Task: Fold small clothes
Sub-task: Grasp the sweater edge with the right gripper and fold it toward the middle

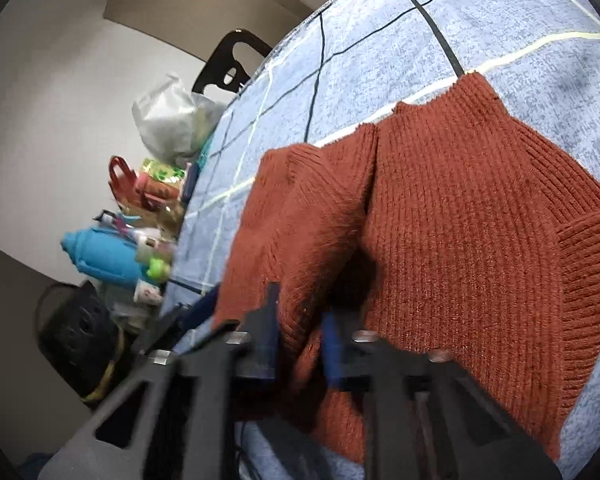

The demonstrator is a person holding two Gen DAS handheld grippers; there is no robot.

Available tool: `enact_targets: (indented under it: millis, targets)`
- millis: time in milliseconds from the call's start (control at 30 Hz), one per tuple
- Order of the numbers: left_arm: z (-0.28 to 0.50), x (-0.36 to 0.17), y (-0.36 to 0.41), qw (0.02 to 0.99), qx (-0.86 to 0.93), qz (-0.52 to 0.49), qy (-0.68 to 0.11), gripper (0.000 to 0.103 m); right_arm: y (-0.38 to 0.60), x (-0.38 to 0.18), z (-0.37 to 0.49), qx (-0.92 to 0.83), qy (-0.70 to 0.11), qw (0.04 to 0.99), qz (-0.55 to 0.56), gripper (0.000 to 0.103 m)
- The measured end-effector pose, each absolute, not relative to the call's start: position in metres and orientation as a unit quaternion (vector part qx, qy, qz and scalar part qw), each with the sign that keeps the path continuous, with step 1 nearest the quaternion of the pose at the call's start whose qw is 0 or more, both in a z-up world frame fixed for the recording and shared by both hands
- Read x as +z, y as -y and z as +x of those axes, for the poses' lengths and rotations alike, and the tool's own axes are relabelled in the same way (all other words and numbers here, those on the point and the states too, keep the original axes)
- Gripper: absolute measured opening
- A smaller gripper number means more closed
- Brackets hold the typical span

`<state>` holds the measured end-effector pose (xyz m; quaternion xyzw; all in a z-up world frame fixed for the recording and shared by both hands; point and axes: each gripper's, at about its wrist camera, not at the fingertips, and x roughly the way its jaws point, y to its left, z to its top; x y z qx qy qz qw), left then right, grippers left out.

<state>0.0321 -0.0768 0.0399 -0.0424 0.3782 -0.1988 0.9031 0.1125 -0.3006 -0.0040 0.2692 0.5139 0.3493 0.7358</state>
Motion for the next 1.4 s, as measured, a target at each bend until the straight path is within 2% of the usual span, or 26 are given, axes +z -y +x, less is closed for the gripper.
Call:
enact_targets:
  millis: [333, 633, 933, 1233, 1367, 1400]
  targets:
    - [0.039, 0.064, 0.075, 0.902, -0.223, -0.100, -0.356, 0.053, 0.349, 0.024, 0.099, 0.346, -0.457, 0.776, 0.264, 0.013]
    - [0.044, 0.047, 0.103, 0.882, -0.254, -0.102, -0.384, 0.053, 0.404, -0.011, 0.098, 0.289, -0.461, 0.776, 0.319, 0.013]
    - [0.048, 0.062, 0.115, 0.888, -0.259, -0.081, -0.372, 0.053, 0.403, -0.003, 0.103, 0.288, -0.461, 0.784, 0.299, 0.016]
    - [0.061, 0.066, 0.130, 0.889, -0.259, -0.057, -0.373, 0.053, 0.390, 0.055, 0.057, 0.307, -0.394, 0.847, 0.182, 0.017]
    - [0.055, 0.057, 0.133, 0.891, -0.256, -0.040, -0.373, 0.053, 0.372, 0.036, 0.039, 0.314, -0.419, 0.843, 0.121, 0.017]
    - [0.054, 0.055, 0.132, 0.891, -0.255, -0.038, -0.373, 0.053, 0.372, 0.022, 0.038, 0.300, -0.432, 0.843, 0.107, 0.014]
